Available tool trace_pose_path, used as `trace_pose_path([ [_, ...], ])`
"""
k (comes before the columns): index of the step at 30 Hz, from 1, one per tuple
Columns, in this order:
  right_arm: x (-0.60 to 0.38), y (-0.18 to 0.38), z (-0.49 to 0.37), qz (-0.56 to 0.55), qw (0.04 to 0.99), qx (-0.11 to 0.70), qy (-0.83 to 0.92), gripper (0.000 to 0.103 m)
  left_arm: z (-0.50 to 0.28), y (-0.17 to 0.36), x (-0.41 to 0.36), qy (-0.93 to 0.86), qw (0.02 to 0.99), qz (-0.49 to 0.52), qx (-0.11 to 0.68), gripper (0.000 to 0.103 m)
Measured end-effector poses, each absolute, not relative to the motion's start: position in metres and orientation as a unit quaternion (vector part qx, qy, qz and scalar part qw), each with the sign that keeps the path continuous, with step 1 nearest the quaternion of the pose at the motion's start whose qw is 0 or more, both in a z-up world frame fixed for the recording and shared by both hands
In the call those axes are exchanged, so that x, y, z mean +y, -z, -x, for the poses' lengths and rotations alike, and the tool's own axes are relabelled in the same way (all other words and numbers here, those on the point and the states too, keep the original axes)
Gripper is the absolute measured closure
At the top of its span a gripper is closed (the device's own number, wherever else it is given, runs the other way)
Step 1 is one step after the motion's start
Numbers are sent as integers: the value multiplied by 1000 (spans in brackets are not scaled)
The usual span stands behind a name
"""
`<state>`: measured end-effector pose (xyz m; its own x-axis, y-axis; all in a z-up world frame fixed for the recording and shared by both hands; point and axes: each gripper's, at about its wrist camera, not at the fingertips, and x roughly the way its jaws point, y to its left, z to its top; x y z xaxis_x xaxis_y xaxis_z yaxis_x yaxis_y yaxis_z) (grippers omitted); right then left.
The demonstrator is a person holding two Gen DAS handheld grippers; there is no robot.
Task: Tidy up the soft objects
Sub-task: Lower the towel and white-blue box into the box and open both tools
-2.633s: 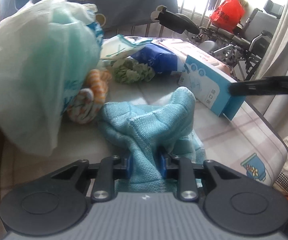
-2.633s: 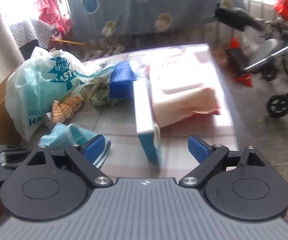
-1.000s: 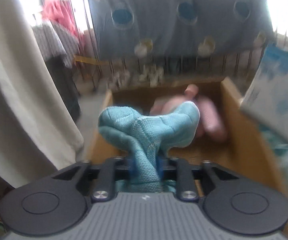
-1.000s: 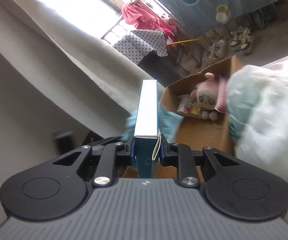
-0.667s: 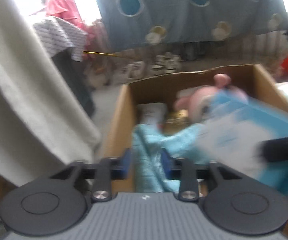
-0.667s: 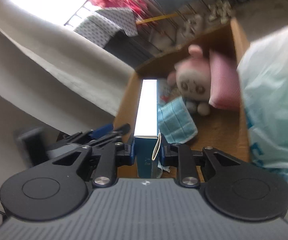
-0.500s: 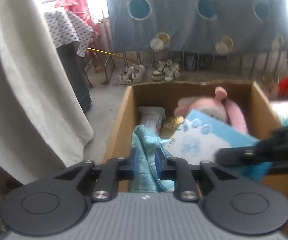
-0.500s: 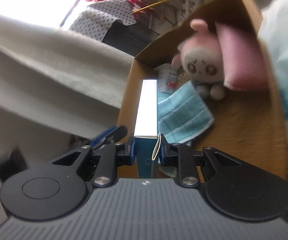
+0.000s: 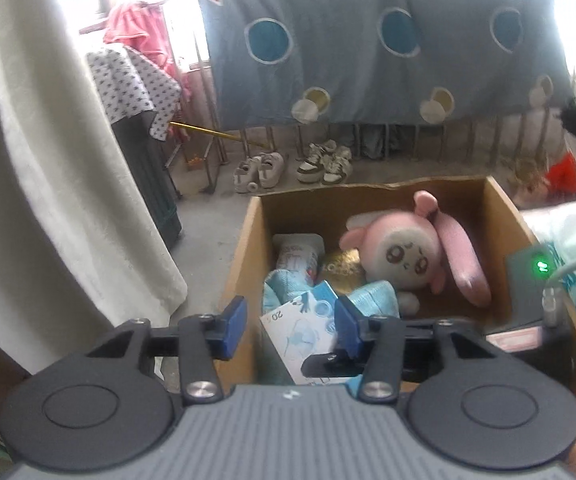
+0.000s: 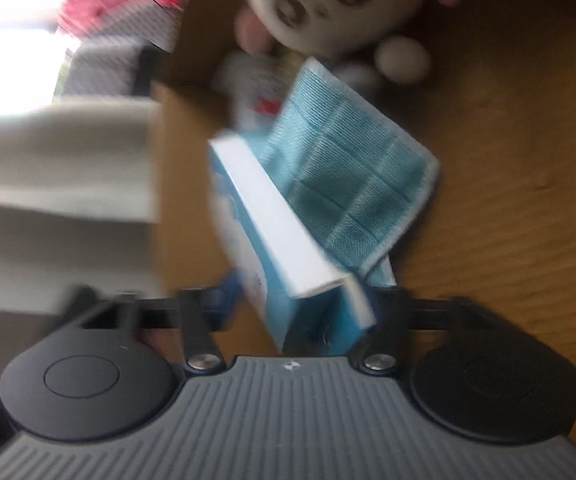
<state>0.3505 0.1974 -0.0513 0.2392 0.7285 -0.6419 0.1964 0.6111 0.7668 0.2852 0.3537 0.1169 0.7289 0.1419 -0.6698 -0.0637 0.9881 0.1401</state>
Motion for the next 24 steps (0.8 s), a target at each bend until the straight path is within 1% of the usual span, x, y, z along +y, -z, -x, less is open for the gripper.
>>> trace_pose_path([
  [3, 196, 29, -346, -338, 726, 569, -186, 22, -288, -119, 352, -64, 922, -60, 378, 53],
  [4, 192, 19, -344, -329, 739, 556, -194, 17, -287, -119, 354, -64, 920, -56, 382, 53],
  [6, 181, 8, -340, -335, 744, 543, -197, 12, -285, -119, 360, -66, 918, -40, 388, 53],
  [9, 160, 3, -334, -381, 725, 545, -180, 13, -287, -113, 368, -63, 908, -9, 415, 51],
  [12, 144, 11, -324, -413, 725, 534, -137, 18, -301, -96, 365, -63, 890, 10, 451, 42],
  [14, 131, 25, -320, -456, 698, 541, -112, 23, -313, -82, 362, -69, 882, 20, 466, 26],
  [15, 131, 26, -319, -455, 699, 541, -104, 33, -321, -74, 359, -71, 875, 16, 479, 23],
  [16, 135, 24, -318, -443, 709, 539, -104, 40, -329, -65, 357, -77, 868, 11, 491, 23],
  [17, 137, 22, -318, -431, 719, 536, -98, 48, -335, -60, 359, -81, 863, 17, 498, 28],
  [18, 136, 23, -318, -438, 717, 533, -99, 51, -341, -54, 361, -91, 859, 20, 504, 29],
  [19, 136, 24, -320, -440, 713, 535, -107, 51, -345, -49, 363, -97, 857, 16, 507, 31],
  [21, 139, 25, -324, -434, 716, 533, -121, 52, -352, -45, 360, -93, 862, -20, 497, 47],
  [22, 139, 22, -323, -437, 717, 528, -128, 52, -356, -44, 359, -87, 861, -32, 500, 72],
  [23, 141, 22, -324, -436, 716, 529, -132, 52, -360, -44, 358, -83, 859, -48, 503, 81],
  [24, 142, 22, -327, -435, 713, 533, -137, 52, -363, -44, 355, -80, 858, -73, 502, 87],
])
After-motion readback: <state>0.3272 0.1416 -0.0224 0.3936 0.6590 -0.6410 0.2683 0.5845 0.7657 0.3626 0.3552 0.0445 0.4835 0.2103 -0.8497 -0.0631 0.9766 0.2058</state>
